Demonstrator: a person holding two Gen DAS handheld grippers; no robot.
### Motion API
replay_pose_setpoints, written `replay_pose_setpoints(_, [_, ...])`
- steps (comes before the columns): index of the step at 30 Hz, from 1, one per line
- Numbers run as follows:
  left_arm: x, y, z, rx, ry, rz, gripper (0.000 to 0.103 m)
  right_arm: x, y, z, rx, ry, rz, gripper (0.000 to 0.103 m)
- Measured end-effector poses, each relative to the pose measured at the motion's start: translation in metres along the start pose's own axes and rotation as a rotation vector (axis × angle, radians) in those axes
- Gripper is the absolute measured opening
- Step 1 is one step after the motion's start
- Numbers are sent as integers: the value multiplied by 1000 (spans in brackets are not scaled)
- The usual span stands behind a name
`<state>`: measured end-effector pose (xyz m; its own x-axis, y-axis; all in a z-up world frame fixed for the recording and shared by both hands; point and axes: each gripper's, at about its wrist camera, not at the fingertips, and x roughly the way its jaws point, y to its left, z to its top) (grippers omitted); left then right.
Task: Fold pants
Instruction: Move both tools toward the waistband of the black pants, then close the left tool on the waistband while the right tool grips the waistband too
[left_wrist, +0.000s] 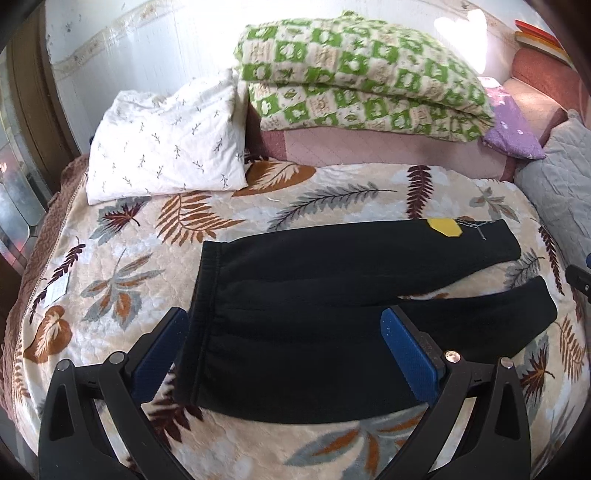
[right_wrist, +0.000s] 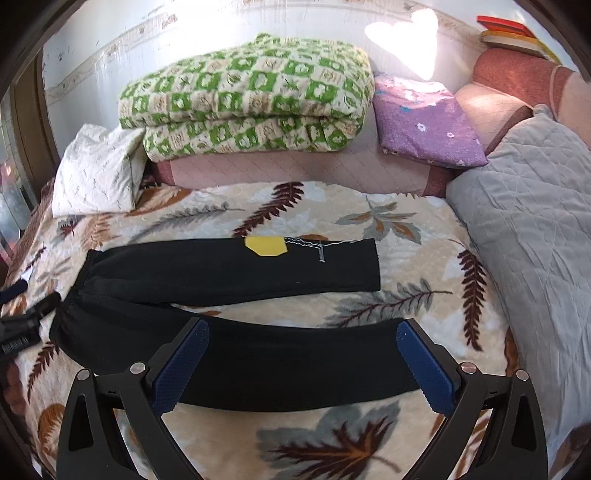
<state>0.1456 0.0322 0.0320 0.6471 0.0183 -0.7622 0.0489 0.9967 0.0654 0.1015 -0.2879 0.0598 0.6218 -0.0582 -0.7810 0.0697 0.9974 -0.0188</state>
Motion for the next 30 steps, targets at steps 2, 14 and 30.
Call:
replay_pose_setpoints(2, [16,15,14,-22,43,-8,103,12,-18,10,-9,22,-31,102])
replay_pose_setpoints(14, [129,101,57,-270,294,28,103,154,-135,77,213,215,1,101])
replay_pose_setpoints(30, [202,128,82,-295,409,-52,103,242,-112,83,169,353,120,65])
